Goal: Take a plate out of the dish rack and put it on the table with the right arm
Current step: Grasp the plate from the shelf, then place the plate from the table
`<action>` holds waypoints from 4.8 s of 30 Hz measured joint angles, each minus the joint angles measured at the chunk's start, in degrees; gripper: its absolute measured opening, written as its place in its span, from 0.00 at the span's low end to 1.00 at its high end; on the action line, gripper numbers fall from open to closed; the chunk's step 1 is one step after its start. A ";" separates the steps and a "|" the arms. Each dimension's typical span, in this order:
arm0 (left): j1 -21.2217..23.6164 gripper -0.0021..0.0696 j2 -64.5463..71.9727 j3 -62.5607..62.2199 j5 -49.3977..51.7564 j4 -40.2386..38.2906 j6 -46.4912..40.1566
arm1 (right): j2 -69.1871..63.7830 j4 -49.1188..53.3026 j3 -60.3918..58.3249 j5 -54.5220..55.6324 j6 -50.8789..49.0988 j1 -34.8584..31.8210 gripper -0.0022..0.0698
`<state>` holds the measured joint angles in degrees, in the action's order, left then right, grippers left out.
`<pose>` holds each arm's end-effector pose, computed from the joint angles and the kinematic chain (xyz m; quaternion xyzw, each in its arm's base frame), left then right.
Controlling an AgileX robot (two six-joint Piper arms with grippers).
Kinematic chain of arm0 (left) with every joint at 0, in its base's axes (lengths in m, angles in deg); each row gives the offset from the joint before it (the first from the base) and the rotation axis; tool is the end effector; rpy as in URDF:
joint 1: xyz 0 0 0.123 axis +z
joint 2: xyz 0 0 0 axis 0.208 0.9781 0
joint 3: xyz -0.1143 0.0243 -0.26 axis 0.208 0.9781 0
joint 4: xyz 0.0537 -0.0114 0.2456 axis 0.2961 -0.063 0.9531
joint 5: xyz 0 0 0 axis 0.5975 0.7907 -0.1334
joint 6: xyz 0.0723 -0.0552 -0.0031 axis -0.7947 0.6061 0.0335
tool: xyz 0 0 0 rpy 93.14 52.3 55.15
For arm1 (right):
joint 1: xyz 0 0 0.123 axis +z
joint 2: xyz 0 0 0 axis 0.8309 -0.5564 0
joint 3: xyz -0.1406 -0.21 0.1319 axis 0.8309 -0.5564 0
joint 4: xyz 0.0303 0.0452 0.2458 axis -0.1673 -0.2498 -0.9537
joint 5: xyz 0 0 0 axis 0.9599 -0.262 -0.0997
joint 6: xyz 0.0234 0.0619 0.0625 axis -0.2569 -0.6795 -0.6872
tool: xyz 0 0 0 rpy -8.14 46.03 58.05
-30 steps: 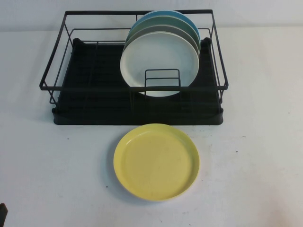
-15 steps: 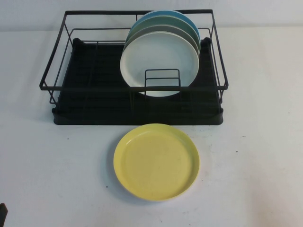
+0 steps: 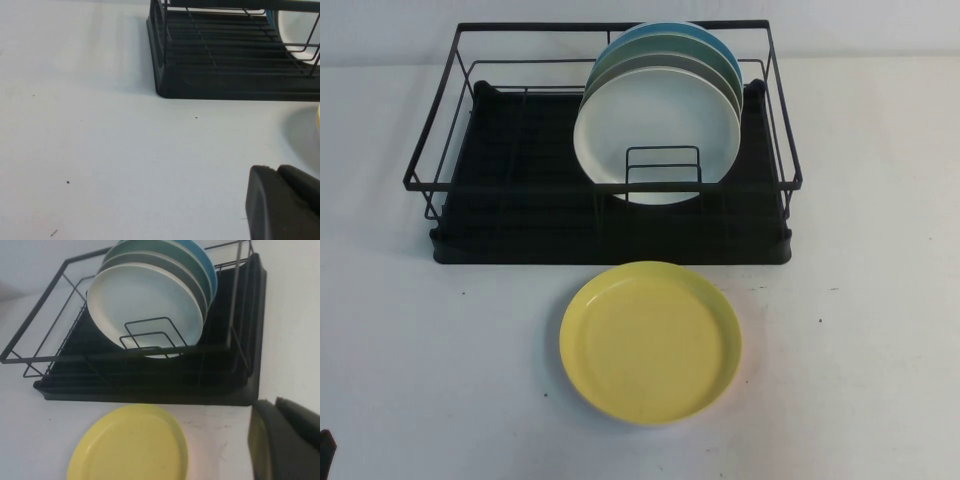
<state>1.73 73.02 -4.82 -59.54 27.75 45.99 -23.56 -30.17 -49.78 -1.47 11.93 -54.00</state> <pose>0.0538 -0.0090 0.1796 0.0732 0.7753 -0.0483 0.6255 0.1480 0.0416 0.3315 -0.0029 0.8212 0.2580 0.5090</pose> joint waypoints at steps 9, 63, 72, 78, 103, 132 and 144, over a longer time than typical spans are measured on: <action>0.00 0.02 0.00 0.00 0.00 0.00 0.00 | -26.77 -4.08 24.77 -6.21 13.55 0.00 0.00; 0.00 0.02 0.00 0.00 0.00 0.00 0.00 | -72.20 -1.15 68.08 -8.56 53.54 14.84 0.52; 0.00 0.02 0.00 0.00 0.00 0.00 0.00 | -74.04 -3.03 68.08 -6.86 55.61 14.84 0.52; 0.00 0.02 0.00 0.00 0.00 0.00 0.00 | -75.17 -5.18 68.08 -6.72 58.16 14.84 0.52; 0.00 0.02 0.00 0.00 0.00 0.02 0.00 | -77.77 -5.65 68.08 -6.18 59.96 14.84 0.52; 0.00 0.02 0.00 0.00 0.00 0.02 0.00 | -63.50 -4.11 68.08 -6.21 56.03 14.94 0.11; 0.00 0.02 0.00 0.00 0.00 0.02 0.04 | -50.68 17.45 68.08 -17.56 24.32 14.94 0.11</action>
<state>1.73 73.02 -4.82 -59.54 27.78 46.03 -74.23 -12.73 18.30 -19.03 36.25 -39.07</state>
